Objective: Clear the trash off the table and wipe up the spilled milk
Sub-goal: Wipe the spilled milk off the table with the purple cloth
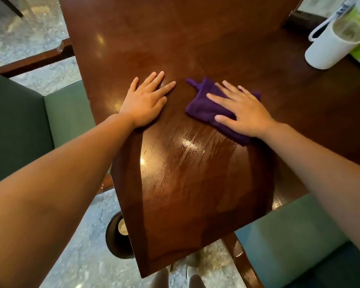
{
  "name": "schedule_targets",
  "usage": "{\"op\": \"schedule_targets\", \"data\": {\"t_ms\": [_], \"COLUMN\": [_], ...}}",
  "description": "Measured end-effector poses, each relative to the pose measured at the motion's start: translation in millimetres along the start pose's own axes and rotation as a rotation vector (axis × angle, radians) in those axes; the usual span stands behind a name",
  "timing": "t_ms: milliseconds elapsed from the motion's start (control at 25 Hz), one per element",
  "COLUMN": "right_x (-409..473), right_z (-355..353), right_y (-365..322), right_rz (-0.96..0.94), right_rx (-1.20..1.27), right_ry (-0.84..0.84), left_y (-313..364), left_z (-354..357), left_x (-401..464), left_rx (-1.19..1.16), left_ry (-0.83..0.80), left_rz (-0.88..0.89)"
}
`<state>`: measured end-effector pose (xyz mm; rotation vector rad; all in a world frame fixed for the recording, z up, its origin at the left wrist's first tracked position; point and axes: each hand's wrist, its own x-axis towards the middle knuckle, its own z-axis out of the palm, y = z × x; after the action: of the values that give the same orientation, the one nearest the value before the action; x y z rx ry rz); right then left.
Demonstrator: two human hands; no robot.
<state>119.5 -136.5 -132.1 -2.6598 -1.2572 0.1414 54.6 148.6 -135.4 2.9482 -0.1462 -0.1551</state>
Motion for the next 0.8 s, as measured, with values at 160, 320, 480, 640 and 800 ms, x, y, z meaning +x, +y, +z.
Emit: {"op": "schedule_targets", "data": {"t_ms": [160,320,480,640,800], "right_x": [-32,-73,-114,-155,-160], "right_z": [12,21,39,46,37], "right_y": [-32,-101,-170,-185,-145], "right_rz": [0.12,0.042,-0.084,-0.243,0.128], "right_rx": [0.035,0.089,0.154,0.175,0.14], "right_ry": [0.088,0.037,0.009,-0.051,0.087], "left_y": [3,-2,-1,6,7], "left_z": [-6,-13,0,4,6], "left_x": [-1,-22,-64,-84,-89], "left_rx": [-0.049,-0.105,-0.031,-0.024,-0.019], "left_ry": [-0.004,-0.002,0.049,0.055,0.066], "left_rz": [0.014,0.076,-0.082,-0.138,-0.142]}}
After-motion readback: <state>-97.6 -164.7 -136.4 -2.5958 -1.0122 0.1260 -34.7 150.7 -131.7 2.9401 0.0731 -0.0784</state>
